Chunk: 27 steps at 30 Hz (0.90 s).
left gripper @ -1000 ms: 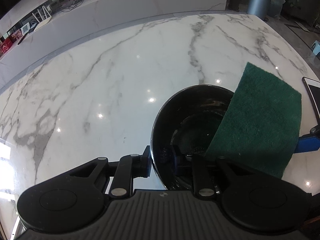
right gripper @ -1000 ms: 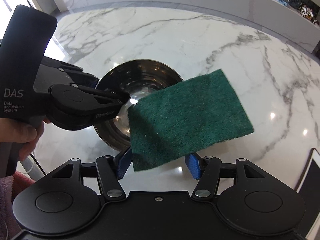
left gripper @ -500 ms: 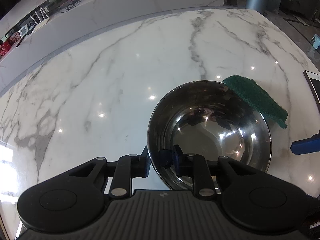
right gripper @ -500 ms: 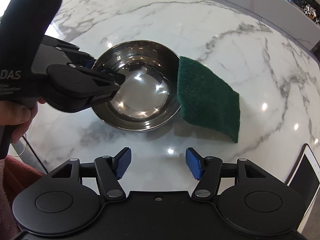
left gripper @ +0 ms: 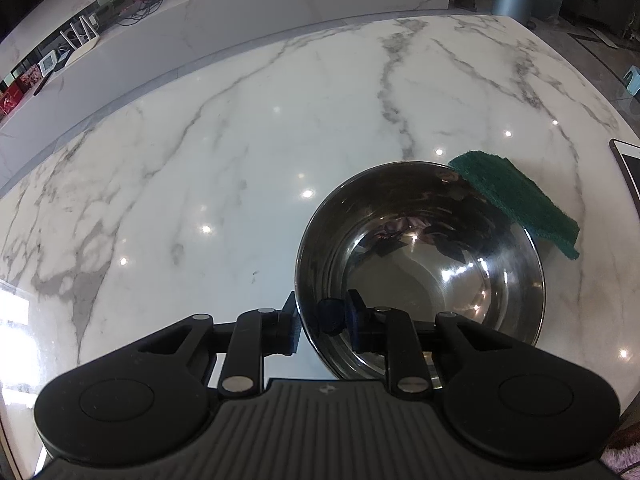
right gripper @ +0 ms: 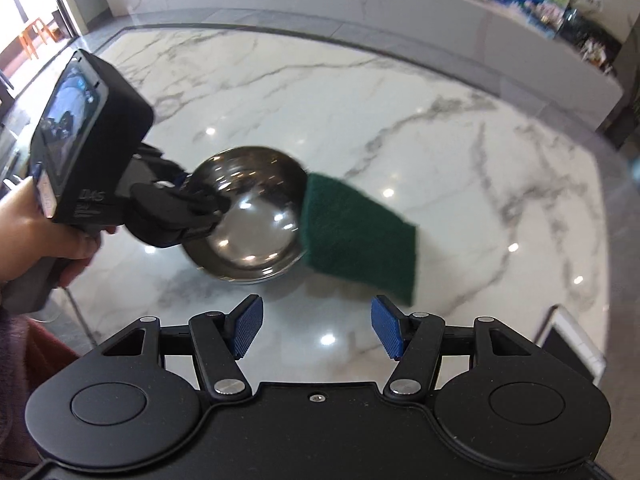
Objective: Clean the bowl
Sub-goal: 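Close the right gripper on the pad edge and lift it off the rim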
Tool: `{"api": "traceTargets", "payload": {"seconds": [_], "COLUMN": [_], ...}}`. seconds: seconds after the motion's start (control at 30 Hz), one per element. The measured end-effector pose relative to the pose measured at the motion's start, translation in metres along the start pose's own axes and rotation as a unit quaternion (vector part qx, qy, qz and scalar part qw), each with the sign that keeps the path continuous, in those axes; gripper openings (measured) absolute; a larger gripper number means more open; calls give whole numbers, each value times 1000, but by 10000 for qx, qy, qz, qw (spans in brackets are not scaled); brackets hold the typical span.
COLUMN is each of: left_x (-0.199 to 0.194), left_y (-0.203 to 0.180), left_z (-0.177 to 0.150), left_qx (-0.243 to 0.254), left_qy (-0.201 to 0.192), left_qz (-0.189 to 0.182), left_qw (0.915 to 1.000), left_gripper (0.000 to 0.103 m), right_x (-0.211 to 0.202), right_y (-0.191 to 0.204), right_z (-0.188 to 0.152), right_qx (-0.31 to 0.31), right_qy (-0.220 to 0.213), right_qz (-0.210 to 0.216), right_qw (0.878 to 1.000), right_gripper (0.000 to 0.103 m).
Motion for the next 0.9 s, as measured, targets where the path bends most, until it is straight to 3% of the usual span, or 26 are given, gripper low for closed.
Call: {"api": "traceTargets", "payload": {"seconds": [0.2, 0.4, 0.57, 0.63, 0.9], "left_x": [0, -1, -1, -2, -4], "left_y": [-3, -2, 1, 2, 3], "left_z": [1, 2, 4, 4, 4], "left_qx": [90, 32, -36, -67, -172], "left_qy": [16, -11, -10, -19, -19], "left_qz": [105, 38, -42, -77, -148], "left_qw": [9999, 10000, 10000, 9999, 9997], "left_gripper": [20, 16, 15, 14, 12], "right_x": [29, 54, 71, 74, 70], "right_y": [11, 13, 15, 17, 19], "right_z": [-2, 2, 5, 5, 8], "right_qx": [-712, -967, -1152, -1245, -1218], "right_qy": [19, 51, 33, 6, -48], "right_qz": [-524, -729, -861, -830, -657], "right_qw": [9961, 9926, 9896, 9887, 9904], "right_gripper": [55, 51, 30, 15, 6]}}
Point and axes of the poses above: each gripper's, at about its wrist camera, not at the fingertips, and x roughly the way its jaws point, y to its left, z to its top, the point moved 2 cm from there along x, roughly the way its jaws point, and after that the axes turned 7 degrees about y, right-handed, at the moved point
